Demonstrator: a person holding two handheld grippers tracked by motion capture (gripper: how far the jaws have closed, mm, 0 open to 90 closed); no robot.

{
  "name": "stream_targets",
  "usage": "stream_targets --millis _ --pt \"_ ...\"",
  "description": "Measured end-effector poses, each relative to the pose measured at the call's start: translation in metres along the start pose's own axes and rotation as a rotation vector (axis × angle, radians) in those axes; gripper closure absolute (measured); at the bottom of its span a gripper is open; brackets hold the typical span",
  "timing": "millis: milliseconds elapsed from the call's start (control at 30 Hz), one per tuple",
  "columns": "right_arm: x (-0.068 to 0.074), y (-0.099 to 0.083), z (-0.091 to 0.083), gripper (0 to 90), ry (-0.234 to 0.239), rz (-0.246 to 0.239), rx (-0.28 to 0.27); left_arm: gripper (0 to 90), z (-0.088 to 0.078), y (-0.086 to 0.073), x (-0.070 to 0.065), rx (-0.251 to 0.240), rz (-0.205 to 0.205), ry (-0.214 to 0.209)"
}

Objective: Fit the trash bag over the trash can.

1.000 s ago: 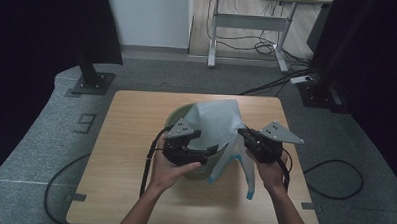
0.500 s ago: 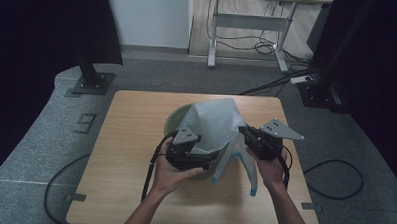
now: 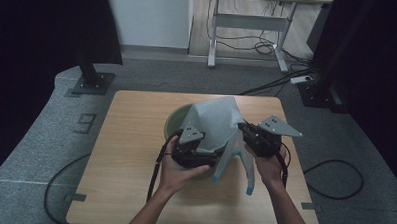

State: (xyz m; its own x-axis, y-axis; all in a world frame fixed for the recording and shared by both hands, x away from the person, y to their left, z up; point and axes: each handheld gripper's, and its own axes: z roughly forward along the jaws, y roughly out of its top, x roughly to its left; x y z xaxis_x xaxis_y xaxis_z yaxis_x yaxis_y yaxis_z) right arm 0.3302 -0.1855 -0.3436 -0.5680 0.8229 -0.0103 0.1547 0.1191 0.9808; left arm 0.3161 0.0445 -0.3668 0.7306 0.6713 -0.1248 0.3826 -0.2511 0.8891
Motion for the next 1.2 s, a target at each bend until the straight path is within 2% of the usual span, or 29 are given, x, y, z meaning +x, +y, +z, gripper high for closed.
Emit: stream_targets --millis 167,333,400,500,700,733,767,833,967,1033,1067,1133,1200 --pt "-0.002 0.001 0.004 87.5 -0.014 0.024 0.004 21.7 0.006 0.003 0.001 0.009 -0.007 0.016" --pt "-0.003 0.002 0.007 87.5 -0.005 0.045 0.003 24.5 0.014 0.004 0.002 0.024 -0.022 0.025" --pt "-0.002 0.002 0.007 87.5 -0.003 0.046 0.001 29.8 0.015 0.004 0.003 0.023 -0.03 0.038" --pt "0.0 0.002 0.005 87.4 0.008 0.041 -0.005 46.3 0.014 0.005 0.006 0.024 -0.058 -0.001" --pt "-0.002 0.001 0.0 85.0 0.023 0.037 -0.01 72.5 0.01 0.005 0.011 0.005 -0.047 -0.034" --pt "-0.003 0.0 -0.001 84.4 0.026 0.036 -0.011 72.5 0.009 0.005 0.012 0.006 -0.044 -0.04" --pt "-0.005 -0.002 -0.003 83.7 0.039 0.04 -0.021 78.1 0.008 0.005 0.014 0.005 -0.036 -0.036" --pt "-0.008 -0.006 -0.004 83.3 0.052 0.049 -0.024 82.1 0.008 0.005 0.017 0.006 -0.033 -0.04" --pt "-0.01 -0.01 -0.005 81.8 0.064 0.056 -0.02 87.2 0.008 0.006 0.021 0.008 -0.031 -0.039" --pt "-0.01 -0.015 -0.007 76.0 0.078 0.041 -0.021 88.5 0.006 0.007 0.024 -0.003 -0.036 -0.026" --pt "-0.01 -0.015 -0.007 76.0 0.078 0.041 -0.021 89.3 0.006 0.007 0.024 -0.003 -0.036 -0.026" --pt "-0.007 -0.021 -0.013 65.0 0.103 0.043 -0.041 89.7 0.003 0.01 0.029 -0.027 -0.055 -0.019" --pt "-0.002 -0.028 -0.02 54.4 0.104 0.043 -0.055 89.8 0.002 0.012 0.033 -0.033 -0.065 -0.009"
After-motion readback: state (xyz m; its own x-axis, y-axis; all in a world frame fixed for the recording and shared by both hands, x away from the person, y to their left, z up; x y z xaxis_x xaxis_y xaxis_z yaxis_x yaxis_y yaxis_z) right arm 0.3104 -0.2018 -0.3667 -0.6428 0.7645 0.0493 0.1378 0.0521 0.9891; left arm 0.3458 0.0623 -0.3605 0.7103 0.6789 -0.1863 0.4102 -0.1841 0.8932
